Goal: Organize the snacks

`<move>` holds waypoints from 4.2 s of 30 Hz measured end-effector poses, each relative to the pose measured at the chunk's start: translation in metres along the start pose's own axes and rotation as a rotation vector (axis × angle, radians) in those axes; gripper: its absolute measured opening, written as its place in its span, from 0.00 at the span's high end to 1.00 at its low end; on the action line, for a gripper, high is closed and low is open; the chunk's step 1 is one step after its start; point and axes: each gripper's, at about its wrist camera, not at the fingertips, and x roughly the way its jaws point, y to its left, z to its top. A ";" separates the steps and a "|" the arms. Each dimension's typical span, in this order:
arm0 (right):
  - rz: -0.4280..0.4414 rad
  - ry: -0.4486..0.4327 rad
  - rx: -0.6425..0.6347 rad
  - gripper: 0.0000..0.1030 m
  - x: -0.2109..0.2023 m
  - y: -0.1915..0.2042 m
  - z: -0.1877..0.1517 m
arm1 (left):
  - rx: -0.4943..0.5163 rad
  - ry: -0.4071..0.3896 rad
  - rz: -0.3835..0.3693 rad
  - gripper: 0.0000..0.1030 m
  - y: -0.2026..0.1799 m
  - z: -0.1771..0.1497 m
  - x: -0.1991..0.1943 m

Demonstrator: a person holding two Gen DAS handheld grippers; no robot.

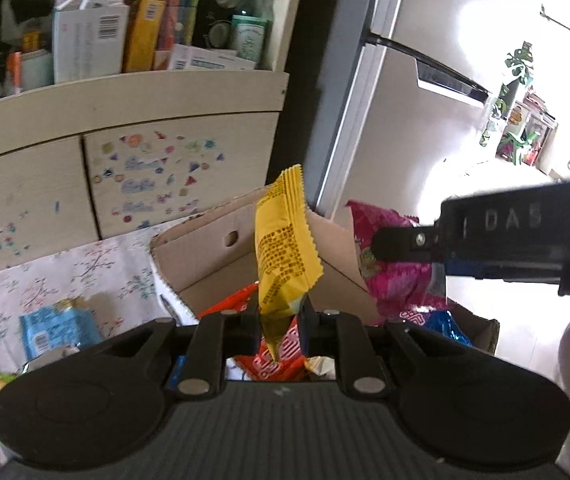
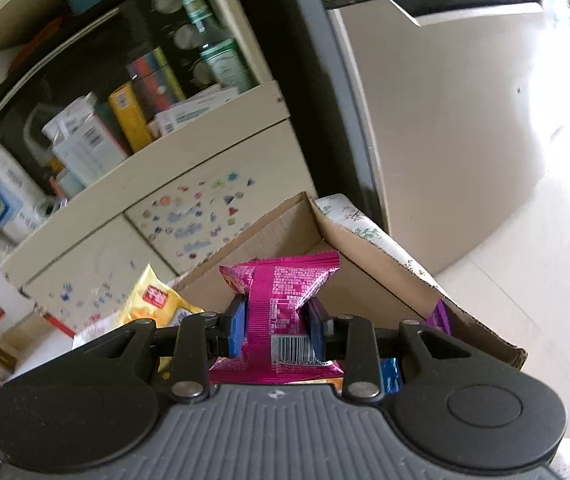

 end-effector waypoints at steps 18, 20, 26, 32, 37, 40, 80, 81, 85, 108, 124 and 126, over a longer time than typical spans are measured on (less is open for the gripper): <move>0.067 0.003 0.135 0.36 0.011 -0.013 0.010 | -0.099 -0.026 0.003 0.28 0.020 0.016 -0.001; 0.088 0.009 0.128 0.35 0.010 -0.010 0.008 | -0.114 -0.025 0.023 0.27 0.027 0.018 -0.009; 0.133 0.026 0.075 0.31 0.011 0.007 0.003 | -0.143 -0.020 0.090 0.25 0.053 0.017 -0.033; 0.178 0.054 0.002 0.30 0.014 0.029 -0.005 | -0.167 -0.022 0.144 0.24 0.078 0.009 -0.055; 0.218 0.090 -0.045 0.29 0.017 0.044 -0.014 | -0.191 -0.020 0.166 0.22 0.098 -0.003 -0.073; 0.240 0.121 -0.068 0.29 0.020 0.053 -0.021 | -0.197 -0.005 0.172 0.21 0.108 -0.013 -0.078; 0.106 0.428 -0.205 0.14 0.111 0.105 -0.107 | -0.166 0.236 0.270 0.21 0.160 -0.113 -0.021; 0.101 0.427 -0.217 0.14 0.112 0.106 -0.108 | -0.157 0.237 0.271 0.21 0.159 -0.113 -0.021; 0.108 0.439 -0.250 0.11 0.114 0.111 -0.114 | -0.122 0.252 0.284 0.21 0.158 -0.118 -0.025; 0.035 0.339 -0.477 0.39 0.112 0.132 -0.134 | -0.073 0.234 0.312 0.19 0.153 -0.127 -0.028; 0.120 0.397 -0.352 0.60 0.098 0.116 -0.123 | -0.108 0.220 0.273 0.47 0.145 -0.122 -0.035; 0.133 0.399 -0.280 0.43 0.099 0.110 -0.118 | -0.116 0.216 0.282 0.47 0.146 -0.121 -0.038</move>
